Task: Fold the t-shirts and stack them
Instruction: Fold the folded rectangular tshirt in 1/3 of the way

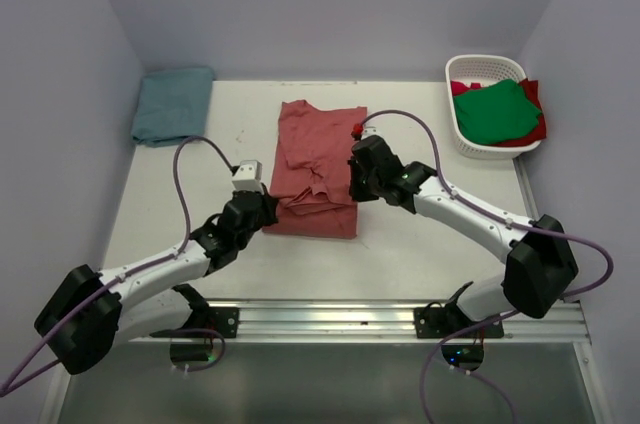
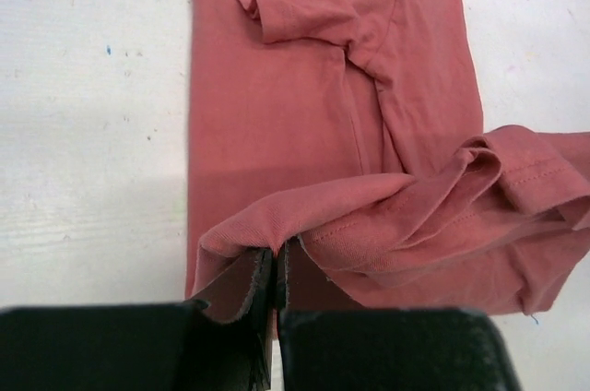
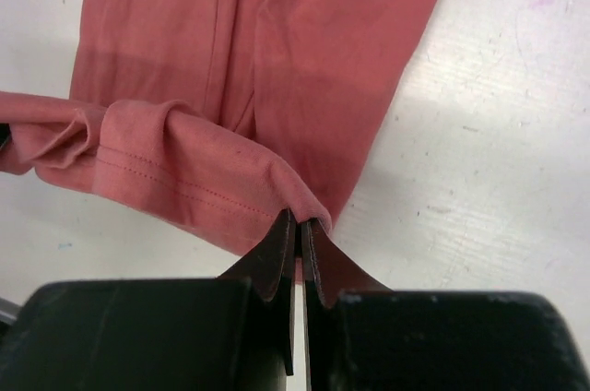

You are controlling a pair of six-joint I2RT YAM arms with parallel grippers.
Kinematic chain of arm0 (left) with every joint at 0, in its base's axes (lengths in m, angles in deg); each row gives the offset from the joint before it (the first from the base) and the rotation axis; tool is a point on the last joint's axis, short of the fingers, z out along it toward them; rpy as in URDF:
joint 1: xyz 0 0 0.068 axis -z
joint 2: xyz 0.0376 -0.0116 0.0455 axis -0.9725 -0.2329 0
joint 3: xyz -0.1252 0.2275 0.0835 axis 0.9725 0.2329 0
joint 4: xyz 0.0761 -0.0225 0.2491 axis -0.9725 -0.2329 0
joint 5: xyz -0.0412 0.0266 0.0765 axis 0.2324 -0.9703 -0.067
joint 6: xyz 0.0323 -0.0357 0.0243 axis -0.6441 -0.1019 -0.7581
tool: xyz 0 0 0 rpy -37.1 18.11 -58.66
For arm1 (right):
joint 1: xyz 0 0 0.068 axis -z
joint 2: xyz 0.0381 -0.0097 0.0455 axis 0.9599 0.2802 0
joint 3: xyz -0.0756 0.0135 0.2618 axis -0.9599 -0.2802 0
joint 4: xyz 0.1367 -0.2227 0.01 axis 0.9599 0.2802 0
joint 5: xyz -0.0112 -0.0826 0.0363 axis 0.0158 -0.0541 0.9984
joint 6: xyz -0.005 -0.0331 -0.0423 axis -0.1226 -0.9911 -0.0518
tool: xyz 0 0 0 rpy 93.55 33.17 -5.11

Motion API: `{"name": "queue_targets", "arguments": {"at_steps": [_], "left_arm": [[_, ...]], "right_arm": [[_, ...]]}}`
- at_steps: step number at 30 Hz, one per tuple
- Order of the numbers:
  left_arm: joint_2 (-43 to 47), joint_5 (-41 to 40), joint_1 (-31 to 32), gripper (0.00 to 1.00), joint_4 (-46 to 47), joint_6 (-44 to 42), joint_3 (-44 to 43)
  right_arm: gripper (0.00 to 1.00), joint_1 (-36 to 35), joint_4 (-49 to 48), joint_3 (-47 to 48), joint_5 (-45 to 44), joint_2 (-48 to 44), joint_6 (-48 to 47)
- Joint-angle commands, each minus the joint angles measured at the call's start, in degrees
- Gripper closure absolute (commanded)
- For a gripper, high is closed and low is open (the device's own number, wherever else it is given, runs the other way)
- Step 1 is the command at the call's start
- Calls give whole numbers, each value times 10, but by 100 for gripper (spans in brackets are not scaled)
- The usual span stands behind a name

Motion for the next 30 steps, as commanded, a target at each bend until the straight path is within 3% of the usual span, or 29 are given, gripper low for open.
{"name": "queue_targets", "arguments": {"at_steps": [1, 11, 20, 30], "left_arm": [[-32, 43, -44, 100, 107, -34, -9], [-176, 162, -130, 100, 174, -47, -89], [-245, 208, -172, 100, 177, -68, -158], [-335, 252, -209, 100, 165, -84, -248]], "right_arm": [[100, 14, -24, 46, -26, 30, -18], [100, 50, -33, 90, -27, 100, -16], [100, 88, -39, 118, -21, 128, -30], [100, 123, -28, 222, 6, 222, -47]]}}
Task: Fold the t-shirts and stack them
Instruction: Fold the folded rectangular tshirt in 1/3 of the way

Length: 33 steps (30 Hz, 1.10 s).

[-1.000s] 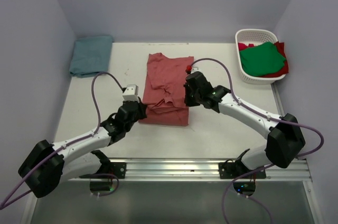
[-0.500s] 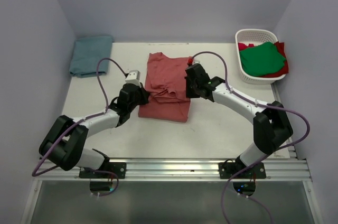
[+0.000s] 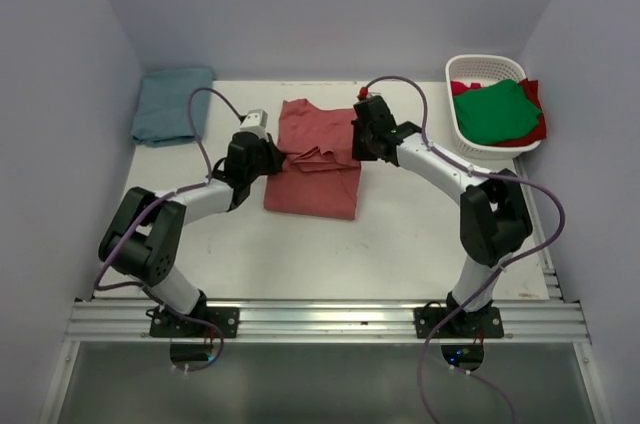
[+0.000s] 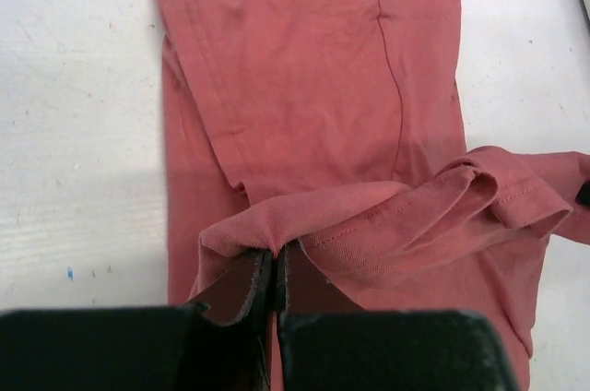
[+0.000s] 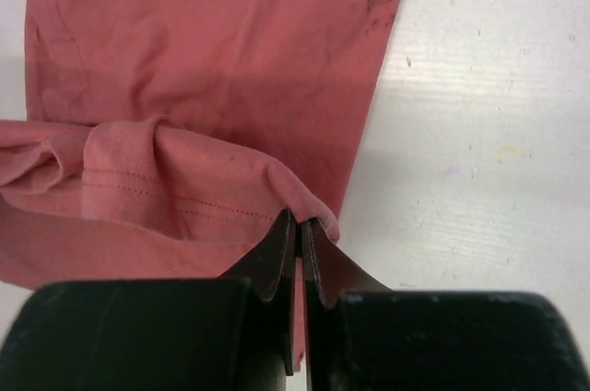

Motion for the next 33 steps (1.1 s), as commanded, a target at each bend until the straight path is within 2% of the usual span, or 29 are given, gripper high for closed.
{"name": "queue_targets", "arguments": {"at_steps": [1, 2, 3, 4, 5, 6, 7, 10, 15, 17, 18, 19, 20, 21, 22, 24, 25, 26, 28, 33], "left_arm": [[-33, 23, -15, 100, 26, -24, -50], [-40, 37, -21, 96, 26, -25, -65], [-48, 42, -24, 80, 26, -25, -72], [-58, 47, -27, 60, 27, -24, -78], [-60, 47, -32, 23, 29, -20, -86], [-57, 43, -35, 6, 30, -19, -86], [-41, 42, -38, 0, 44, -19, -84], [3, 32, -41, 0, 55, -21, -69], [68, 45, -41, 0, 41, -17, -11], [85, 56, -41, 0, 41, -11, 23], [87, 64, -41, 0, 45, -10, 32], [81, 72, -41, 5, 51, -8, 39], [74, 93, -41, 11, 52, -5, 46], [66, 112, -41, 19, 58, -1, 50], [43, 135, -41, 41, 81, 3, 52], [11, 201, -41, 65, 94, 20, 43], [-17, 222, -39, 85, 119, 28, 41], [-29, 257, -38, 91, 136, 44, 40], [-51, 277, -28, 100, 167, 55, 43], [-61, 311, -8, 100, 239, 96, 64]], "right_arm": [[100, 10, -5, 51, 0, 38, -13], [79, 11, -3, 59, -4, 46, -11], [60, 11, 3, 77, -10, 55, -10], [46, 11, 9, 87, -27, 72, -10], [21, 11, 17, 98, -35, 77, -8], [11, 11, 26, 114, -42, 82, -8], [9, 12, 26, 115, -46, 83, -8], [5, 11, 22, 104, -52, 62, -10], [6, 11, -37, 2, -33, -31, -8], [14, 11, -56, -29, -22, -49, -7], [22, 11, -62, -37, 4, -54, -7], [58, 12, -69, -40, 17, -51, -7], [86, 11, -72, -40, 25, -45, -6], [100, 11, -67, -28, 36, -35, -3], [100, 12, -66, -19, 71, -14, -2], [100, 11, -80, 7, 115, 14, 4], [100, 12, -79, 21, 157, 47, 7], [100, 12, -79, 51, 173, 63, 12], [100, 11, -76, 80, 212, 110, 18], [100, 11, -70, 140, 251, 169, 29]]}}
